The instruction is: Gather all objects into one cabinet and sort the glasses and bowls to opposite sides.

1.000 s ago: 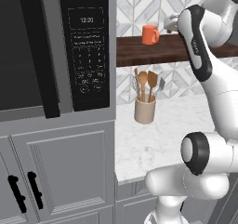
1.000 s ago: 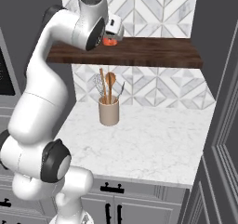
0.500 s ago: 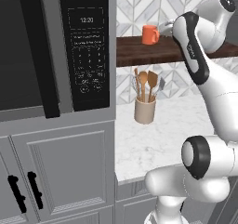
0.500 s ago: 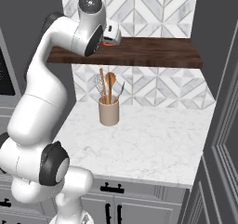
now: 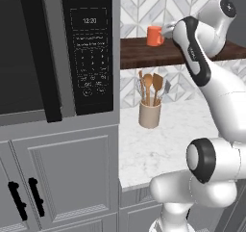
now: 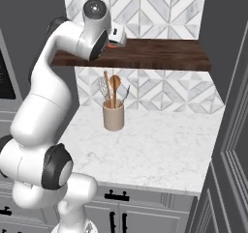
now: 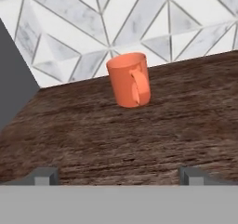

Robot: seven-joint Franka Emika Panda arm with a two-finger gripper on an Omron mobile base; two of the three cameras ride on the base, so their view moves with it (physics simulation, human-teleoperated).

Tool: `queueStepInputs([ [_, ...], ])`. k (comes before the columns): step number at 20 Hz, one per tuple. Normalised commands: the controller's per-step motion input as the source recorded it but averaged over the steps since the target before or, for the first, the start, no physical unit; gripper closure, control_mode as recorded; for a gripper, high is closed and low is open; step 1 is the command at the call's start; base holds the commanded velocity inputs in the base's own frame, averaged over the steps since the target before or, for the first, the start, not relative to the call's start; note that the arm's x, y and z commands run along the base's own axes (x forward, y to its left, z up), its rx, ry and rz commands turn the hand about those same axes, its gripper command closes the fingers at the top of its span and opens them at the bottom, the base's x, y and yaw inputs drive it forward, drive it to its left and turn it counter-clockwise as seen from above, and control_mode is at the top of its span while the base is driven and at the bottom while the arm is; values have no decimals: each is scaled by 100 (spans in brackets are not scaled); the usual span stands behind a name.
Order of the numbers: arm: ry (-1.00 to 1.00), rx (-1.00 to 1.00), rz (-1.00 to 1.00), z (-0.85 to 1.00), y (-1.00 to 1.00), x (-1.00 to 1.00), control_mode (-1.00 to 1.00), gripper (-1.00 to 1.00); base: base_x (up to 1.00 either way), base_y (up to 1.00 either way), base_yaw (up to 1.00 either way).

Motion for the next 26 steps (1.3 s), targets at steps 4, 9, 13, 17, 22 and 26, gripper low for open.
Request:
queueStepInputs([
  [4, 1, 1, 0, 0, 0, 42, -100, -100, 0, 0, 0],
  [9, 2, 2, 1, 0, -8, 31, -100, -100, 0, 0, 0],
  [13, 3, 2, 1, -1, -9, 16, -100, -100, 0, 0, 0],
  [17, 4, 0, 1, -14, -11, 29, -100, -100, 0, 0, 0],
  [22, 4, 0, 1, -17, -3, 41, -100, -100, 0, 0, 0],
  [26, 2, 0, 1, 0, -1, 47, -100, -100, 0, 0, 0],
])
